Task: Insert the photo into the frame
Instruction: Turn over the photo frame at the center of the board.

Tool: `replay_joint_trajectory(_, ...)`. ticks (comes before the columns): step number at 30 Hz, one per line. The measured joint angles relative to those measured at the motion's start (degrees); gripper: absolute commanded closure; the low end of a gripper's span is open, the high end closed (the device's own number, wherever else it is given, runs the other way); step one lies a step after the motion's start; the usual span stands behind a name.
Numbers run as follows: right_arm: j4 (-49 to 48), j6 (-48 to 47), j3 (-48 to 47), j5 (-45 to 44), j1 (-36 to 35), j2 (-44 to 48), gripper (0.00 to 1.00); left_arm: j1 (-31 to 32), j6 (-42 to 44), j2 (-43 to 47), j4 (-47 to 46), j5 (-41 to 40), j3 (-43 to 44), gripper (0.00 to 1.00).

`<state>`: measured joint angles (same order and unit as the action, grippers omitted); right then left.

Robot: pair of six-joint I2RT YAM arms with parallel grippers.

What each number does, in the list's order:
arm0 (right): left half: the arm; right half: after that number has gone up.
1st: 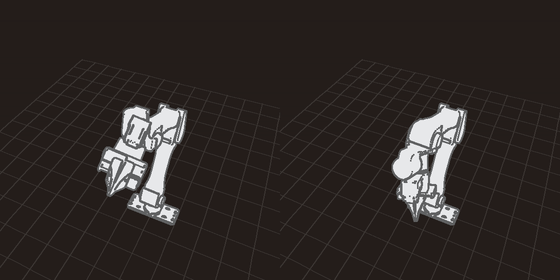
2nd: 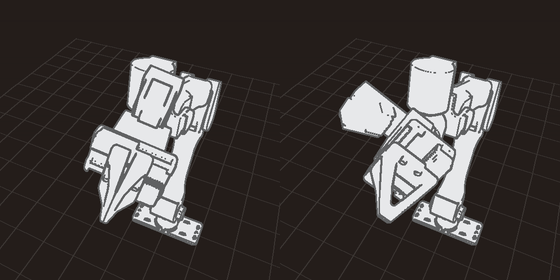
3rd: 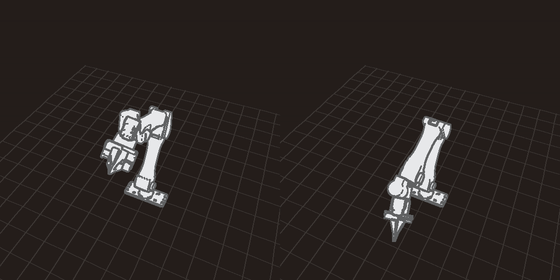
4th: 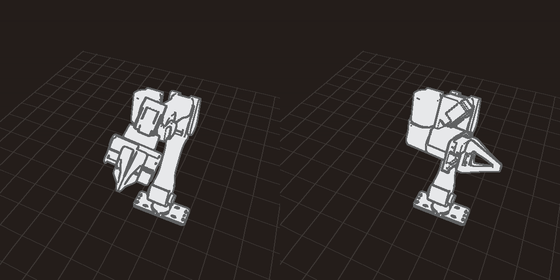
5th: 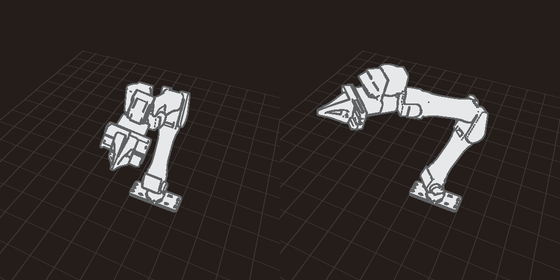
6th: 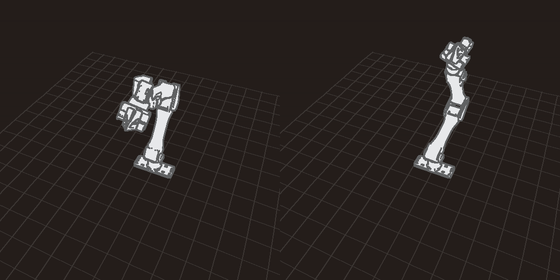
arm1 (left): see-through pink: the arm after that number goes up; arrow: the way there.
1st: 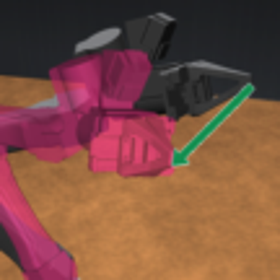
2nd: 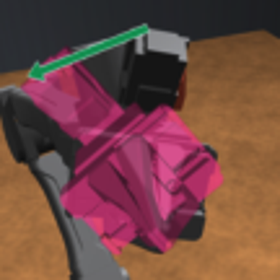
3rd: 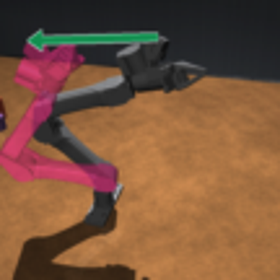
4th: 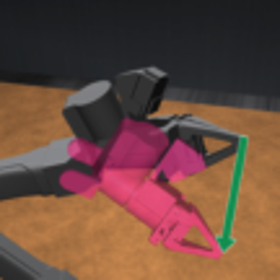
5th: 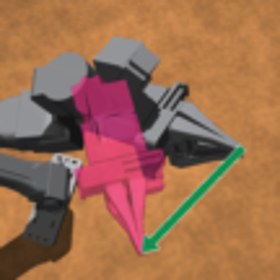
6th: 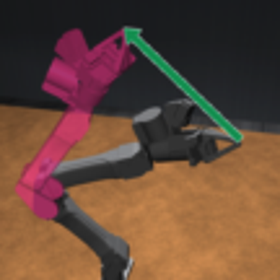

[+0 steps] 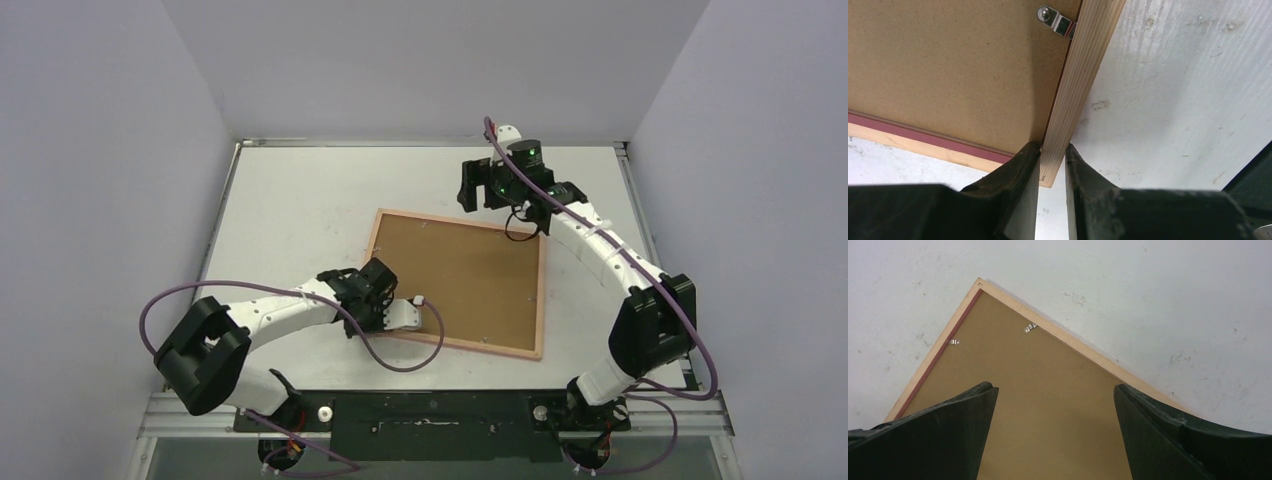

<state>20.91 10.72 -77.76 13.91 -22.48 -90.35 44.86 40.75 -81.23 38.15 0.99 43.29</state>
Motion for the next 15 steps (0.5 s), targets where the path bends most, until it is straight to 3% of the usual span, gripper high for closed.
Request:
replay_joint_trajectory(8, -0.2, -5.0, 6.6, -7.1, -8.5, 7.1, 0.1, -0.8, 0.6, 2.8, 0.3, 0.2, -0.7, 1.0)
replay_joint_trajectory(15, -1.6, -13.9, 19.1, -5.6, -9.6, 24.5, 0.1, -6.7, 4.7, 7.3, 9.2, 2.6, 6.1, 1.0)
